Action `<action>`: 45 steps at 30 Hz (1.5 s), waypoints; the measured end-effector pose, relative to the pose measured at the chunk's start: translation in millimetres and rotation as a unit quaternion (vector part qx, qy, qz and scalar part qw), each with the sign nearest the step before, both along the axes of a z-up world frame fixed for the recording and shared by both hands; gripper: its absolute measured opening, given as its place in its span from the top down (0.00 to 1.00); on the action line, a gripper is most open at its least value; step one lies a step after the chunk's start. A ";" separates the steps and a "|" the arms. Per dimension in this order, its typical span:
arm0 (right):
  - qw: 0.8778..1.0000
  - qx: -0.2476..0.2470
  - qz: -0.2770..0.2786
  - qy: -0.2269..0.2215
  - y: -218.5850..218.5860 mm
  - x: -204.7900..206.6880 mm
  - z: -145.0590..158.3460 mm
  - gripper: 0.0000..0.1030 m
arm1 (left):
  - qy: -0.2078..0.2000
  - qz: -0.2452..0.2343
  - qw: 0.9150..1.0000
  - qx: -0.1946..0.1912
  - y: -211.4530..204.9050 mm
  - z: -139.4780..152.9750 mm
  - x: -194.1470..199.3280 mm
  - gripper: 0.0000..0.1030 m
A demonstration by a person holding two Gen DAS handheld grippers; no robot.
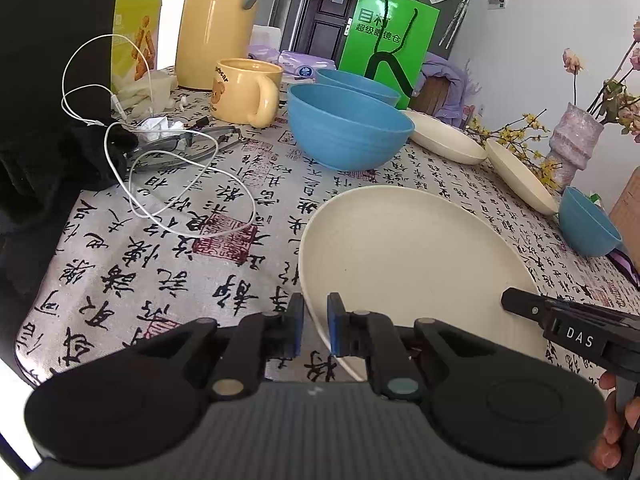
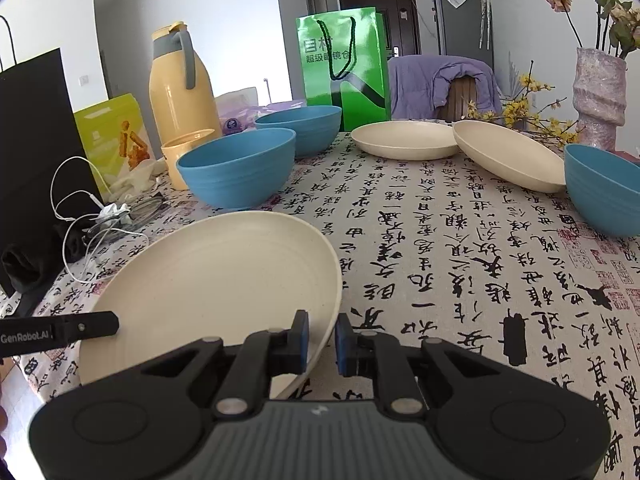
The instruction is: Organize plates and bowls
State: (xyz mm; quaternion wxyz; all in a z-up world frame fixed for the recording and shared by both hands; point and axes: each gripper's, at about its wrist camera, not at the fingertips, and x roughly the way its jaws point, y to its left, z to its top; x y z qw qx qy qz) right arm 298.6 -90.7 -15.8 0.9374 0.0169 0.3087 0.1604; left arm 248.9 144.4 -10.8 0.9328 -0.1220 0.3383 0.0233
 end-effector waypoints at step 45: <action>0.979 -0.017 -0.090 -0.182 -207.1 -144.0 27.5 0.13 | -0.148 -0.049 0.982 0.105 -196.9 43.9 -84.6 0.00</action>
